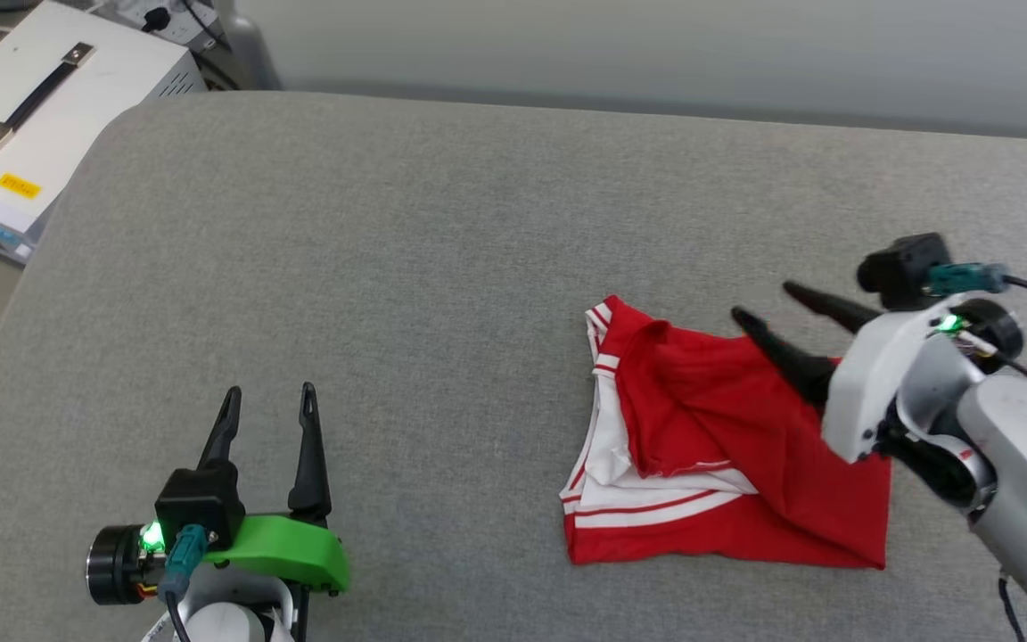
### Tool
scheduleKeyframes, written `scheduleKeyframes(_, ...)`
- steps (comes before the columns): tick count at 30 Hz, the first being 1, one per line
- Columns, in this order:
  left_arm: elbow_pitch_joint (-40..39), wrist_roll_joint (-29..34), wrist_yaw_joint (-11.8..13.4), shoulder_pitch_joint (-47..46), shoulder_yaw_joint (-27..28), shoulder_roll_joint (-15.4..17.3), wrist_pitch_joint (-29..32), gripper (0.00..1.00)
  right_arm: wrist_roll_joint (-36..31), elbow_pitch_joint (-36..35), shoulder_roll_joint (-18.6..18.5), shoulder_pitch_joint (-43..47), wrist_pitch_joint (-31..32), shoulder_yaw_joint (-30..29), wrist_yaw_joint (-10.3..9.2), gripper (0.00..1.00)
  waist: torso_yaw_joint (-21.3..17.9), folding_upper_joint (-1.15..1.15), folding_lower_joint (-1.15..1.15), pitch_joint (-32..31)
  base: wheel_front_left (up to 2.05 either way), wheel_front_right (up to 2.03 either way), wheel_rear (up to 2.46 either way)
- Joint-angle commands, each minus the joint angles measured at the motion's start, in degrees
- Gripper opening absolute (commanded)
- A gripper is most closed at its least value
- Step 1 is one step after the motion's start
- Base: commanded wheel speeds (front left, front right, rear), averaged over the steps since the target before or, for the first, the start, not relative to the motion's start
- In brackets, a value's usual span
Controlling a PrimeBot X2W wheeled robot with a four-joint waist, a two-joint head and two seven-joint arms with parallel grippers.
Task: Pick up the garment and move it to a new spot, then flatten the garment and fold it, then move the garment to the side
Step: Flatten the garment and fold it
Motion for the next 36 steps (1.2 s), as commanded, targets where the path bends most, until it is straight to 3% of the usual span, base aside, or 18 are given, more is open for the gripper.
scheduleKeyframes(1, -0.28, 0.42, -0.20, 0.60, 0.22, -0.21, -0.34, 1.00, -2.42, 0.21, -0.64, 1.22, -3.72, -2.23, -0.04, 1.00, -2.81, 0.00, 0.00, -2.67, 0.00, 0.00, 0.00)
scheduleKeyframes(7, -1.22, 0.87, -0.13, 2.13, 0.52, -0.39, -0.34, 1.00, -12.21, 2.51, 1.90, 7.17, -18.08, -14.96, -0.04, 1.00, -5.47, 0.00, 0.00, -5.34, 0.00, 0.00, 0.00)
scheduleKeyframes(16, -1.85, 0.84, -0.41, 4.53, 1.83, -0.40, -0.34, 1.00, -24.13, -3.52, 11.18, 20.43, -22.51, -31.53, -0.04, 1.00, -7.71, 0.00, 0.00, -8.19, 0.00, 0.00, 0.00)
scheduleKeyframes(27, -3.28, 1.33, -0.21, 8.46, 0.45, -0.78, -0.34, 1.00, -30.56, -13.13, 18.95, 35.16, -20.51, -38.69, -0.04, 1.00, -7.61, 0.00, 0.00, -10.31, 0.00, 0.00, 0.00)
scheduleKeyframes(36, -3.82, 1.28, 0.40, 10.00, -0.17, -0.92, -0.34, 1.00, -32.53, -15.76, 20.46, 39.15, -18.88, -40.63, -0.04, 1.00, -6.98, 0.00, 0.00, -10.24, 0.00, 0.00, 0.00)
